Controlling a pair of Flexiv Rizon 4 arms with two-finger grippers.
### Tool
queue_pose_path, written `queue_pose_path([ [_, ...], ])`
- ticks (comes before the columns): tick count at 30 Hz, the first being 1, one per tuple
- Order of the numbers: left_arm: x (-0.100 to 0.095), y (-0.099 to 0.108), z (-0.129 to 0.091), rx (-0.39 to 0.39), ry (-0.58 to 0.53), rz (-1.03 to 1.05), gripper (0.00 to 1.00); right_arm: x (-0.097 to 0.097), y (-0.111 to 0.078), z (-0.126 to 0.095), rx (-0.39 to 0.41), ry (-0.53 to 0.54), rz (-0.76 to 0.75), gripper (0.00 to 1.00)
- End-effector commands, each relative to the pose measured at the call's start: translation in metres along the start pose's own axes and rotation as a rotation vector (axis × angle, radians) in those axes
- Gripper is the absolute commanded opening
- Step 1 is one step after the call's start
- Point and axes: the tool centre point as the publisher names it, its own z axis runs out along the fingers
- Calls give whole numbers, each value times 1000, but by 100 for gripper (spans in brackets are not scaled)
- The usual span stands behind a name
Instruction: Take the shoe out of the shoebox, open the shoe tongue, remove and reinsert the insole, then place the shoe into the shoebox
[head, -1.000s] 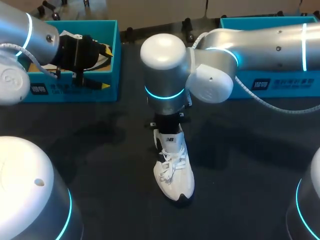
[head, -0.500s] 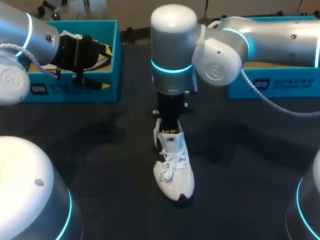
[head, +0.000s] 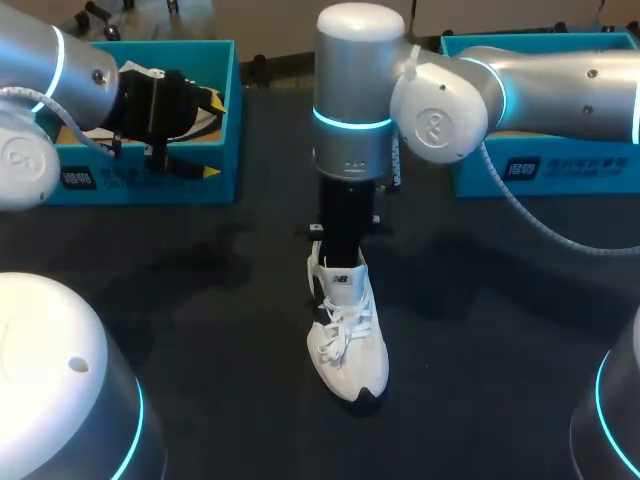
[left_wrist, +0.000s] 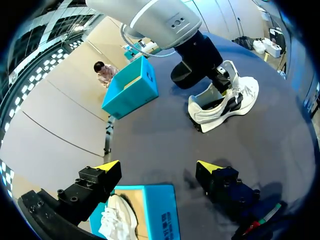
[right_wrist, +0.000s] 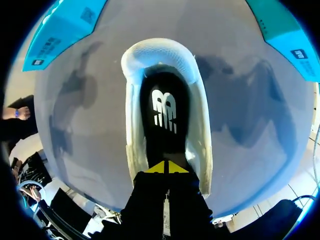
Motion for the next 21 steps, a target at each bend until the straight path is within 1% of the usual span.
queue_pose_path([
  [1,-1,-1,1,-5,2,0,100,-1,-2,-2,-13,-5,4,0],
  [8,-1,-1,1,-5,2,0,100,-5,5,-7,-6,-26,-20,0],
  [19,-1,-1,1,-5,2,0,100,-5,3,-5,3,-28,-28,0],
  [21,-1,-1,1,-5,2,0,100,-6,2,-5,3,-27,-27,16],
])
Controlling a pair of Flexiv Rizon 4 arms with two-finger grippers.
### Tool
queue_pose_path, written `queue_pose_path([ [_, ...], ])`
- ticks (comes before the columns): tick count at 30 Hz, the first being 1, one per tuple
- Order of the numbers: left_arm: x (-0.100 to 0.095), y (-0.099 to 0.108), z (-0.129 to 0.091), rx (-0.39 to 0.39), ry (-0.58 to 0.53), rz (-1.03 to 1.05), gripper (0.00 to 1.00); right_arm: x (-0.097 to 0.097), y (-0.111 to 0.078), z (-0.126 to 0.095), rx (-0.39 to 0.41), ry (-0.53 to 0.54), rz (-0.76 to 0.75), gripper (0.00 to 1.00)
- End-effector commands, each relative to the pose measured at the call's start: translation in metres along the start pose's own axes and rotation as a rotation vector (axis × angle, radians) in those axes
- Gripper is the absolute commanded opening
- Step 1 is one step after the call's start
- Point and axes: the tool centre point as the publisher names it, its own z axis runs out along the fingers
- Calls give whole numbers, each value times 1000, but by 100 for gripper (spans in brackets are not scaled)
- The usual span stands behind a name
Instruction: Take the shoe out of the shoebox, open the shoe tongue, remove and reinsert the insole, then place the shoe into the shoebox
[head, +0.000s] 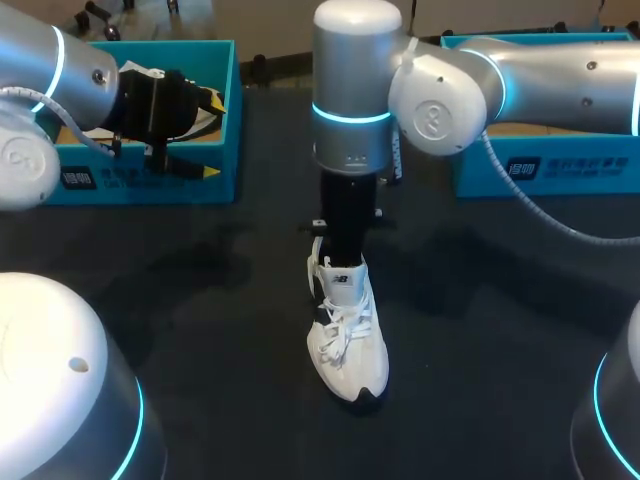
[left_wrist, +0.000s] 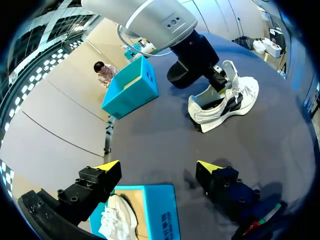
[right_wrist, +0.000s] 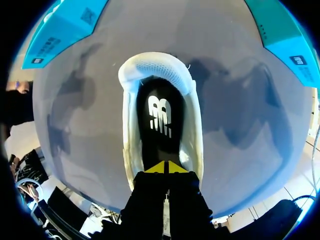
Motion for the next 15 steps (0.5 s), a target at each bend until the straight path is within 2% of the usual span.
queue_pose_path([
  [1,-1,-1,1,-5,2,0,100,1,-1,1,-1,1,3,19],
  [4,-1,-1,1,-5,2,0,100,1,-2,1,-11,3,9,91],
  [5,-1,-1,1,-5,2,0,100,2,-2,0,-13,3,9,100],
  [15,-1,-1,1,-5,2,0,100,5,2,-1,-23,3,0,100],
])
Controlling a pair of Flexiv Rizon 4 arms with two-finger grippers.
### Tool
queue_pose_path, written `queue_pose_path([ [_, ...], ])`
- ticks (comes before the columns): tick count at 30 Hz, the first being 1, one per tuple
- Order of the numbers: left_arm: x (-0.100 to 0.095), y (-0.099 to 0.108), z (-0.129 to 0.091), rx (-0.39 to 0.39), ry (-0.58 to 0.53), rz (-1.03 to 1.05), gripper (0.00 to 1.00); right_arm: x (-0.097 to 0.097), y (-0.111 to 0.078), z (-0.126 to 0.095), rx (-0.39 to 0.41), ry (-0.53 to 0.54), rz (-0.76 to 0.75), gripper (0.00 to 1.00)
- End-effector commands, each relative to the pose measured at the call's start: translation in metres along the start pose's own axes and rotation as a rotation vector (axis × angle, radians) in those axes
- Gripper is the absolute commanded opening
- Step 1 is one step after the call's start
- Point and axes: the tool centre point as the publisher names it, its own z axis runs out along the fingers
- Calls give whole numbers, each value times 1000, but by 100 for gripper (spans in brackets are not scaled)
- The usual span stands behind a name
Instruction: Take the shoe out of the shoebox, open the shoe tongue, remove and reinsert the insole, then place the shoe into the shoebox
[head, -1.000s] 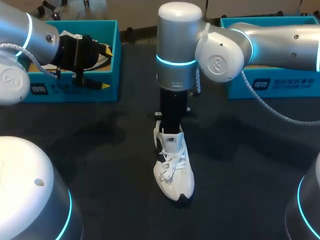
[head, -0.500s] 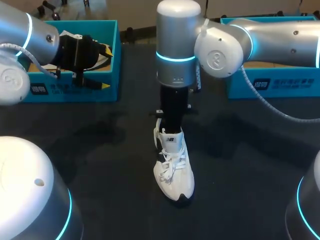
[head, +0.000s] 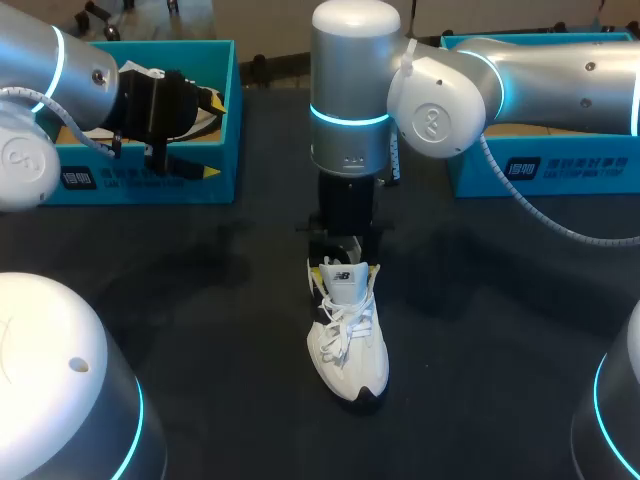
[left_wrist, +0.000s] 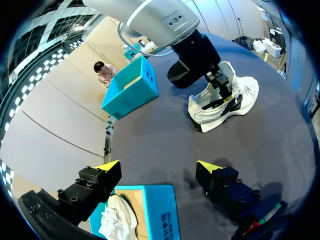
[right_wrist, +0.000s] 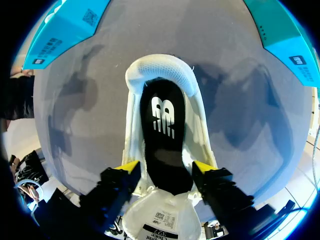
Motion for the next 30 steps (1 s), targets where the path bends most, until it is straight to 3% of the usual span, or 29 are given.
queue_pose_path([
  [1,-1,-1,1,-5,2,0,100,1,1,0,-1,-2,-3,100],
  [12,-1,-1,1,-5,2,0,100,-3,5,5,9,-1,-7,100],
  [30,-1,-1,1,-5,2,0,100,-10,2,-24,-27,-57,19,100],
])
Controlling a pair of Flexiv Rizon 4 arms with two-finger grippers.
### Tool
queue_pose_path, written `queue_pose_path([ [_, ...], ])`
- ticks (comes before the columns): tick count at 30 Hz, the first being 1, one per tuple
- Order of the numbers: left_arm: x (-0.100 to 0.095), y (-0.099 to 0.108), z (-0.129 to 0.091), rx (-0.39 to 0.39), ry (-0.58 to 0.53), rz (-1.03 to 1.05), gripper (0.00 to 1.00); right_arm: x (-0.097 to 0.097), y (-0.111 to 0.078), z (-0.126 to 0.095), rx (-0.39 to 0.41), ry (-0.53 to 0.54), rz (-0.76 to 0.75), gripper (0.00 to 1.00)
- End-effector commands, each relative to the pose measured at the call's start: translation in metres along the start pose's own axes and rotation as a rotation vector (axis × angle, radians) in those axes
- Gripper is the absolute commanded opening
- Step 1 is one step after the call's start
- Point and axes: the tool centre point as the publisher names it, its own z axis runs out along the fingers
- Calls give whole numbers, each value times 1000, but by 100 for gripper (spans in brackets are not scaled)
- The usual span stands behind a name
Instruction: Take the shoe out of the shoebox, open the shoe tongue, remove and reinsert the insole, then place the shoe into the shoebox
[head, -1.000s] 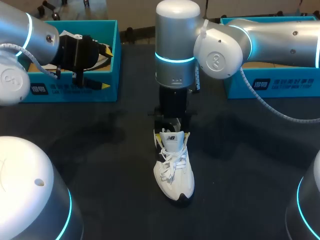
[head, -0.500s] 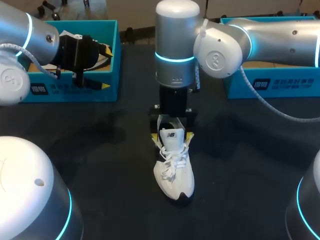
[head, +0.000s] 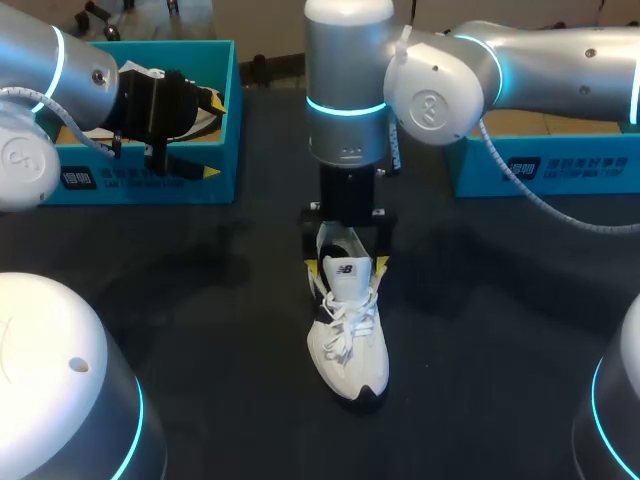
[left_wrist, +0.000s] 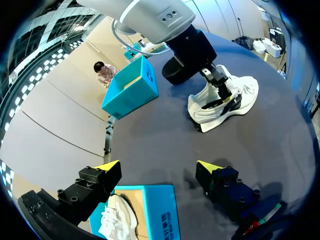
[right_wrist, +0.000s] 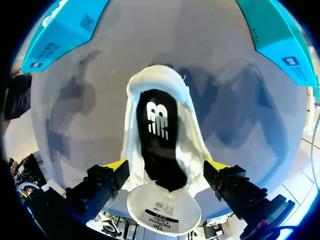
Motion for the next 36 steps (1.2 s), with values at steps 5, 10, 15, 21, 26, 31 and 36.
queue_pose_path([
  [5,-1,-1,1,-5,2,0,100,-6,-4,-23,-36,-33,15,100],
  [10,-1,-1,1,-5,2,0,100,-3,-10,-38,-72,-66,31,100],
  [15,-1,-1,1,-5,2,0,100,-3,-20,-57,-124,-92,56,100],
  [21,-1,-1,1,-5,2,0,100,6,-39,-75,-129,-109,78,100],
  [26,-1,-1,1,-5,2,0,100,13,-56,-74,-115,-87,99,100],
  [31,-1,-1,1,-5,2,0,100,20,-75,-62,-122,-67,123,96],
  [36,-1,-1,1,-5,2,0,100,19,-90,-46,-102,-42,164,49],
])
